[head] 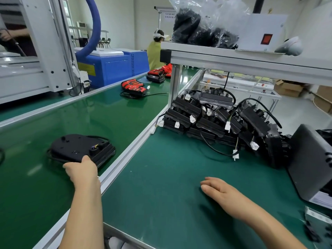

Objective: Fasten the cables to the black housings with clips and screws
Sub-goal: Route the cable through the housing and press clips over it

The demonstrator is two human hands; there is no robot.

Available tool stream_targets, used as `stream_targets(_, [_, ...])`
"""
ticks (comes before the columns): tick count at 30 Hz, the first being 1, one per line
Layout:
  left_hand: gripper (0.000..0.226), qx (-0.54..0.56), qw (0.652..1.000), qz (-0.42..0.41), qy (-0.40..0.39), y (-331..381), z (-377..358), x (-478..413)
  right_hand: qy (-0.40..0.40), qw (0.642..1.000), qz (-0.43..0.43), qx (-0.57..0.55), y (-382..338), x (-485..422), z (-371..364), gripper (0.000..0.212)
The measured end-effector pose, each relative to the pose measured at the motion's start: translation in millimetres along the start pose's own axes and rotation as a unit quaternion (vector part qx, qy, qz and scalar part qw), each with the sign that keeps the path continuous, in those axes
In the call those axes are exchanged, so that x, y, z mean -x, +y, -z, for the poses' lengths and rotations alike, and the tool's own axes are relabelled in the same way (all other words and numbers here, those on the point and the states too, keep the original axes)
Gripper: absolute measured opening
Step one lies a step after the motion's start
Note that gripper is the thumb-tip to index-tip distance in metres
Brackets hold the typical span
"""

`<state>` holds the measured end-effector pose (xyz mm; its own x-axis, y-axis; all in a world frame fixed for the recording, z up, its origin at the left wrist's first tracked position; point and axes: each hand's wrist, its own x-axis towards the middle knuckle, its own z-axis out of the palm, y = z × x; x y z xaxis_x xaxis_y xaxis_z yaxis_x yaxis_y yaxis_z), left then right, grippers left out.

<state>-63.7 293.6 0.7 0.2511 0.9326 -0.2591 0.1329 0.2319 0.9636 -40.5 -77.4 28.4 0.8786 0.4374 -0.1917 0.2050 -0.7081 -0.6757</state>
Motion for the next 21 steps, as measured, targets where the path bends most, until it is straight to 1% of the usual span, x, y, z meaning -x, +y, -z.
stream_targets(2, [0.045, -0.010, 1.000, 0.002, 0.010, 1.2, -0.1, 0.1, -0.002, 1.000, 0.003, 0.001, -1.0, 1.0, -0.6, 0.015])
stream_targets(4, [0.044, -0.029, 0.999, -0.001, 0.024, 2.5, 1.0, -3.7, -0.005, 1.000, 0.006, 0.001, -0.8, 2.2, -1.1, 0.014])
stream_targets(7, [0.062, -0.035, 0.999, 0.004, 0.038, 1.4, 3.4, -16.3, -0.005, 1.000, 0.005, 0.001, 2.9, 3.6, -0.8, 0.021])
stream_targets(9, [0.074, -0.011, 0.998, 0.003, 0.059, 1.0, 5.0, -18.2, 0.000, 1.000, 0.003, 0.005, 4.9, 3.5, -1.0, 0.027])
stream_targets(10, [0.078, 0.006, 0.997, -0.020, 0.073, 2.3, 5.7, -13.8, 0.001, 1.000, 0.003, 0.005, 5.2, 3.8, -1.5, 0.029])
stream_targets(11, [0.081, 0.022, 0.994, -0.064, 0.084, 5.0, 5.5, -6.8, -0.001, 1.000, 0.004, 0.007, 5.2, 4.4, -1.8, 0.030])
stream_targets(12, [0.082, 0.036, 0.987, -0.126, 0.089, 9.0, 3.5, 2.7, -0.004, 1.000, 0.007, 0.010, 5.0, 4.7, -1.3, 0.031])
stream_targets(14, [0.078, 0.052, 0.959, -0.268, 0.079, 23.2, -4.6, 28.8, -0.002, 1.000, 0.010, 0.003, 4.2, 4.5, 4.5, 0.027])
stream_targets(15, [0.073, 0.053, 0.942, -0.327, 0.051, 30.8, -11.5, 43.0, 0.017, 1.000, 0.003, -0.012, 4.0, 3.3, 10.6, 0.025])
stream_targets(16, [0.065, 0.047, 0.930, -0.366, 0.004, 38.6, -20.9, 58.1, 0.056, 0.998, -0.007, -0.033, 4.0, 0.9, 19.7, 0.025])
stream_targets(17, [0.057, 0.029, 0.921, -0.385, -0.057, 43.5, -32.1, 71.6, 0.115, 0.992, -0.015, -0.057, 4.5, -2.5, 31.8, 0.027])
stream_targets(19, [0.041, -0.028, 0.900, -0.394, -0.184, 45.0, -57.5, 97.5, 0.261, 0.961, -0.013, -0.094, 5.3, -9.8, 63.4, 0.031])
stream_targets(20, [0.035, -0.055, 0.884, -0.401, -0.233, 41.7, -69.7, 109.6, 0.329, 0.940, -0.010, -0.087, 5.6, -13.1, 81.9, 0.034])
stream_targets(21, [0.031, -0.076, 0.866, -0.415, -0.269, 36.9, -80.2, 120.8, 0.386, 0.921, -0.011, -0.053, 5.8, -16.6, 100.3, 0.038])
